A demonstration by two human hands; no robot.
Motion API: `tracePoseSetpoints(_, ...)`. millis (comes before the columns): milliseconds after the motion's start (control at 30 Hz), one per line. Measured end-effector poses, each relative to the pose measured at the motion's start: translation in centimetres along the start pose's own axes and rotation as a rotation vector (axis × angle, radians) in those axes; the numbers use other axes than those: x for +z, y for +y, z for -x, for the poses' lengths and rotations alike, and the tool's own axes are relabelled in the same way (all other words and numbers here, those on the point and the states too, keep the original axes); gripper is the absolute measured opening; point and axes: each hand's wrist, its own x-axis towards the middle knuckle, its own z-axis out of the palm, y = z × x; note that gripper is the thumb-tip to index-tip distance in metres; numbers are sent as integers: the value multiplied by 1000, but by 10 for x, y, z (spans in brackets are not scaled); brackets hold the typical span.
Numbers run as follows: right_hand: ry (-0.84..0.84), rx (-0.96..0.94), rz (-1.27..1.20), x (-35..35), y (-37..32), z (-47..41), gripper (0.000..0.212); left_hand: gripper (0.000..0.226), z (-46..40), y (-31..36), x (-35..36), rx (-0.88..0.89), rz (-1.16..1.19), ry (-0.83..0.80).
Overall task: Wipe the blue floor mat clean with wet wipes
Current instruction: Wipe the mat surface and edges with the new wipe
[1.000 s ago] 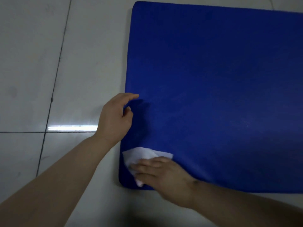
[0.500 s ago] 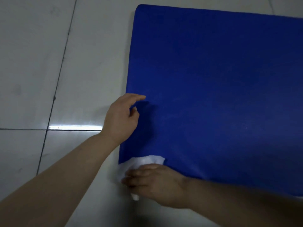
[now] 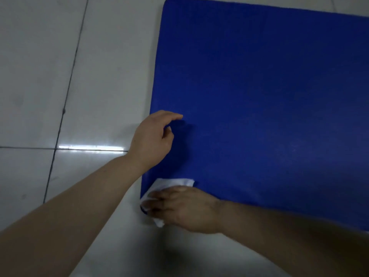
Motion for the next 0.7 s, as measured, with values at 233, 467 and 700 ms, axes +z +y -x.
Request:
tracePoseSetpoints(233,4,41,48,-21,36,88,51,41,7,-6,-6,-47,-34,-7)
tracePoseSetpoints(467,316,648,287,-43,66,3,48,41,2,-4,-7,-34,-24,34)
tracePoseSetpoints(700,36,2,132,-21,4,-3,37,40,-4,4,-6,-26,6,30)
